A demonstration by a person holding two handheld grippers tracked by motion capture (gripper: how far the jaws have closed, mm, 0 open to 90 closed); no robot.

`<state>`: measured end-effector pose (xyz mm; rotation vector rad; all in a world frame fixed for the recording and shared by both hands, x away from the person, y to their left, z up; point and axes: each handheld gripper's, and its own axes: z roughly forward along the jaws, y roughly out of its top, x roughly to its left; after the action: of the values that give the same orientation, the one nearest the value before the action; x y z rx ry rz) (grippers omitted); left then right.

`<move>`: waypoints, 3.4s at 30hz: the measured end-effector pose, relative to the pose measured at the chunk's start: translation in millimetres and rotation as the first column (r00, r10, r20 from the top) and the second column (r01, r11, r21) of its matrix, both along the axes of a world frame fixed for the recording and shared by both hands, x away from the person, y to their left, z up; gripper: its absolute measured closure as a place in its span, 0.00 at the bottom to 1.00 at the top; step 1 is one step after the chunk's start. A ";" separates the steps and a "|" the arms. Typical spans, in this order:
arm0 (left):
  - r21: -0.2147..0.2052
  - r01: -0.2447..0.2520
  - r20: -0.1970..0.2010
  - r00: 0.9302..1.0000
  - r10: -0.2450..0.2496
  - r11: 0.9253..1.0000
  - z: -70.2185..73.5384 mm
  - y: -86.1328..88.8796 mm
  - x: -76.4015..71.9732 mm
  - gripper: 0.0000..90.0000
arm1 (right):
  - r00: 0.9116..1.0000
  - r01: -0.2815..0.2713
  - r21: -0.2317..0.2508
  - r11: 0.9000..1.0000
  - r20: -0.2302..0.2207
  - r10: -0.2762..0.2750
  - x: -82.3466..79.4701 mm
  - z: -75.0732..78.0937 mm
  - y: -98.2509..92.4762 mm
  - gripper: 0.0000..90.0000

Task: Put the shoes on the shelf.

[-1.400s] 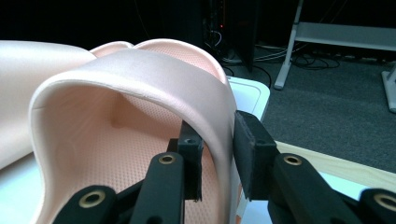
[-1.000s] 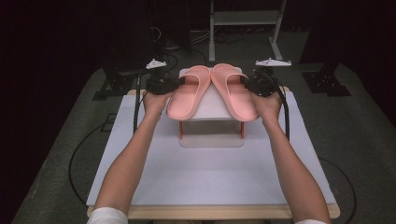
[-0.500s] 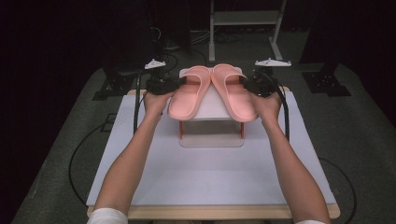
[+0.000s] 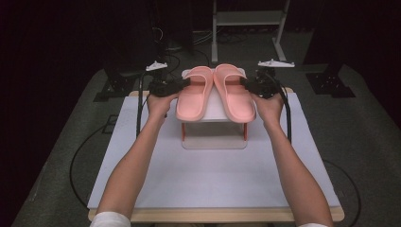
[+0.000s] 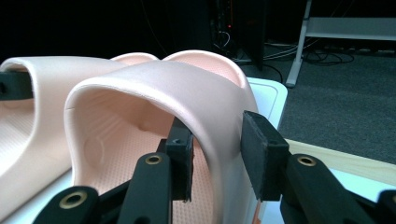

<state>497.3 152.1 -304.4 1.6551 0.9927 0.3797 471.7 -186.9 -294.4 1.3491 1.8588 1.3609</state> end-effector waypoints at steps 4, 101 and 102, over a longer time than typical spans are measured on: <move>-0.003 -0.001 -0.003 1.000 0.001 1.000 -0.2 0.0 0.7 0.64 | 1.000 0.003 -0.002 1.000 0.007 -0.003 0.6 -0.1 1.5 0.71; 0.058 0.002 0.078 0.997 -0.007 0.998 10.5 4.6 -32.9 0.54 | 0.999 -0.002 0.013 1.000 0.044 0.002 -21.6 2.2 -8.3 0.52; 0.060 0.006 0.079 0.997 -0.011 0.998 10.1 4.7 -34.0 0.54 | 0.999 -0.003 0.018 1.000 0.048 0.002 -22.9 1.8 -9.8 0.52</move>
<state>463.3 156.9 -294.3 1.6849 0.9227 0.4697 448.8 -196.7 -292.6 1.3120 1.8214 1.4025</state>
